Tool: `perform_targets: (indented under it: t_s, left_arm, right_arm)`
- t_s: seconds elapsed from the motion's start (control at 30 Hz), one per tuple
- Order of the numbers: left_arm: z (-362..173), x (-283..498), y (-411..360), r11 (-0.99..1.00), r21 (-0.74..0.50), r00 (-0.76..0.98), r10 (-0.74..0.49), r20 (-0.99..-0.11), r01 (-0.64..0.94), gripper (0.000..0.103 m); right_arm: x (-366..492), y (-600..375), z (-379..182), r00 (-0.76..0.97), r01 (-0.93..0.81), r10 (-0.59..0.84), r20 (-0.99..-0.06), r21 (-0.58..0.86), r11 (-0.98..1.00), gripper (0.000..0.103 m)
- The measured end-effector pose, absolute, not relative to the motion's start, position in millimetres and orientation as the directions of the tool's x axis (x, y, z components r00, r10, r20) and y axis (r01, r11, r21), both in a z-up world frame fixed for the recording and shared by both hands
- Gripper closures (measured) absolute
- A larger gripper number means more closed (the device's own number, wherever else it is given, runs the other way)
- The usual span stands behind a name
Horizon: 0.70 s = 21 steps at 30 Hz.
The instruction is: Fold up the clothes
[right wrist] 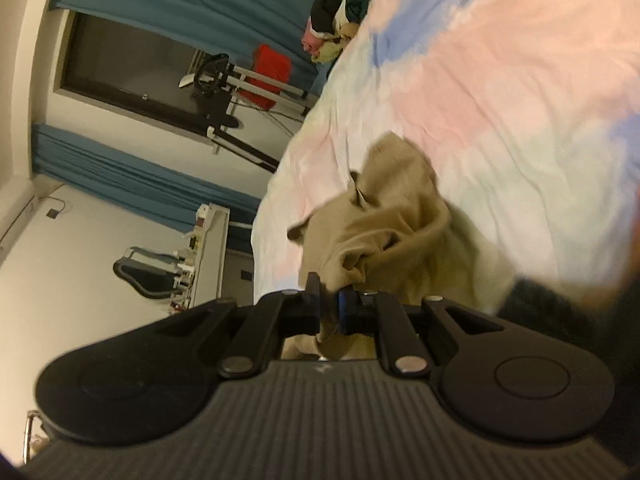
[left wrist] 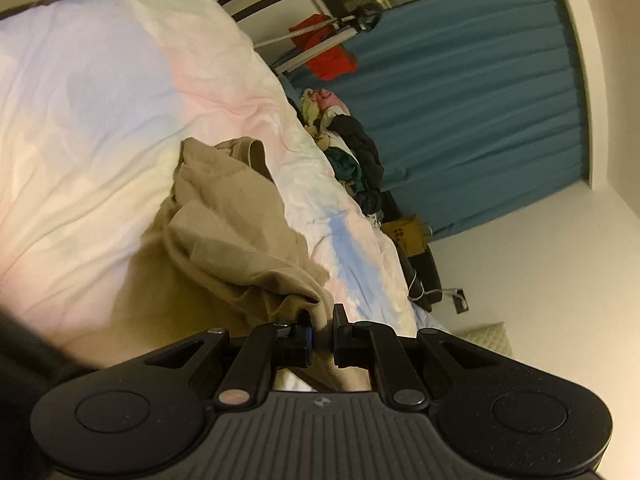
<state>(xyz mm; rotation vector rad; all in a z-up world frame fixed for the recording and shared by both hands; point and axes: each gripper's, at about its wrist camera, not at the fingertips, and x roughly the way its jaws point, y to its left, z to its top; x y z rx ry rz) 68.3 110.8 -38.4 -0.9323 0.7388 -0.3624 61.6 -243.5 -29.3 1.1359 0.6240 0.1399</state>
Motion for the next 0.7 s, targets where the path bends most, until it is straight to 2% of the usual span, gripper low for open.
perform_targets:
  t_s: [0.1, 0.23, 0.37, 0.5, 0.7]
  left_arm:
    - [-23.1, 107.5, 100.6, 0.657, -0.751, 0.723, -0.487, -0.49, -0.067, 0.092]
    - [-18.2, 173.9, 87.1, 0.701, -0.707, 0.739, -0.429, -0.52, -0.09, 0.09]
    - [-32.8, 241.7, 73.1, 0.743, -0.663, 0.725, -0.403, -0.558, -0.098, 0.09]
    - [-70.5, 294.4, 65.5, 0.763, -0.638, 0.695, -0.404, -0.595, -0.103, 0.09]
    - [-97.2, 307.8, 71.1, 0.778, -0.627, 0.683, -0.432, -0.59, -0.05, 0.083]
  right_arm:
    - [103.7, -240.7, -23.3, 0.821, 0.238, 0.409, -0.399, 0.89, 0.39, 0.091]
    - [171.5, -237.4, -21.0, 0.828, 0.269, 0.356, -0.433, 0.864, 0.424, 0.091]
    - [231.4, -242.4, -41.1, 0.809, 0.324, 0.332, -0.485, 0.839, 0.437, 0.09]
    - [273.9, -249.8, -77.2, 0.775, 0.357, 0.355, -0.523, 0.826, 0.437, 0.09]
    - [291.2, -257.2, -103.0, 0.746, 0.333, 0.412, -0.523, 0.829, 0.45, 0.089]
